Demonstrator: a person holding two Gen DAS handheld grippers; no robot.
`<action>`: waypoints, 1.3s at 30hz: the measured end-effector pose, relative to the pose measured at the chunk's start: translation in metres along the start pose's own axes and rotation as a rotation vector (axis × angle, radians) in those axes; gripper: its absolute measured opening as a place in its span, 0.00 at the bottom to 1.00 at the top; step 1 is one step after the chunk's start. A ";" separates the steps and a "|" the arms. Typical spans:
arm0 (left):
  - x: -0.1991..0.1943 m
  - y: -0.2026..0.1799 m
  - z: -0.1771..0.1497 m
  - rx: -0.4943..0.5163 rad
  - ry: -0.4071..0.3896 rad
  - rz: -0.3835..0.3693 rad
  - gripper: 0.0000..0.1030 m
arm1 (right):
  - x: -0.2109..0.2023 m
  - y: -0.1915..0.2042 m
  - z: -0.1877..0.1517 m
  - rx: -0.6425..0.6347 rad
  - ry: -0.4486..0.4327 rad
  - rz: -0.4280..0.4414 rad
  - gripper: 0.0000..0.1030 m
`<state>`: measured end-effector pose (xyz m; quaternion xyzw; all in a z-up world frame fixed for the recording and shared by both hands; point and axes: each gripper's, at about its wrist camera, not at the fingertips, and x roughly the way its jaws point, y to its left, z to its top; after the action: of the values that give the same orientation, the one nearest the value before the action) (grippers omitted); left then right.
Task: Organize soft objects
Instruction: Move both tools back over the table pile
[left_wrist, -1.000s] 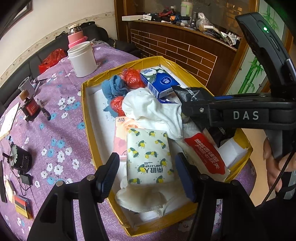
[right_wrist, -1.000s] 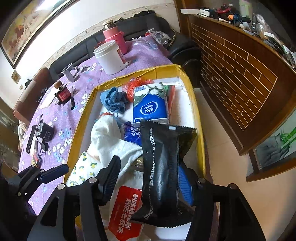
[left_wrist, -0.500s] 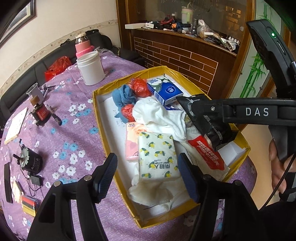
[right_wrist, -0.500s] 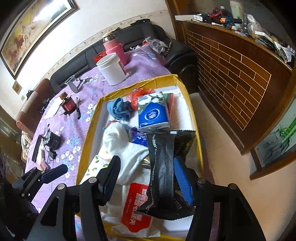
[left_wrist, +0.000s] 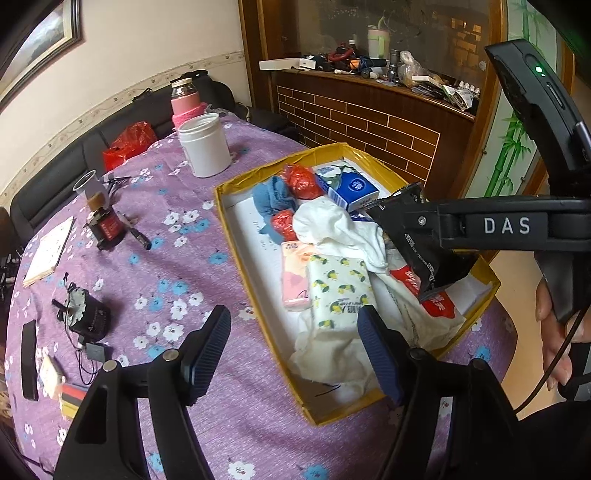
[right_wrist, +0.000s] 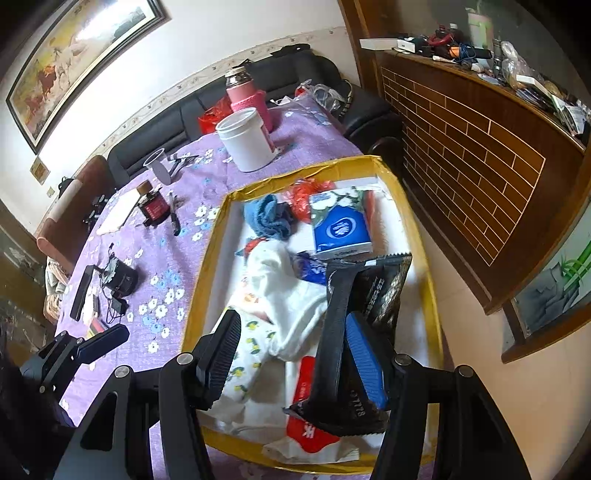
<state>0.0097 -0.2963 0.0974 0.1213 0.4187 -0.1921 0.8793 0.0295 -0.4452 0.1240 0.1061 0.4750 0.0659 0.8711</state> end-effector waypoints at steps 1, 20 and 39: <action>-0.001 0.003 -0.002 -0.005 -0.001 0.002 0.68 | 0.000 0.002 -0.001 -0.004 -0.001 0.001 0.62; -0.017 0.057 -0.029 -0.128 0.002 0.029 0.69 | 0.010 0.066 -0.009 -0.104 0.017 0.046 0.62; -0.041 0.174 -0.128 -0.444 0.079 0.160 0.69 | 0.061 0.179 -0.040 -0.305 0.171 0.184 0.62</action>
<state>-0.0256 -0.0823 0.0591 -0.0349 0.4736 -0.0199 0.8798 0.0263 -0.2534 0.0980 0.0096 0.5200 0.2251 0.8239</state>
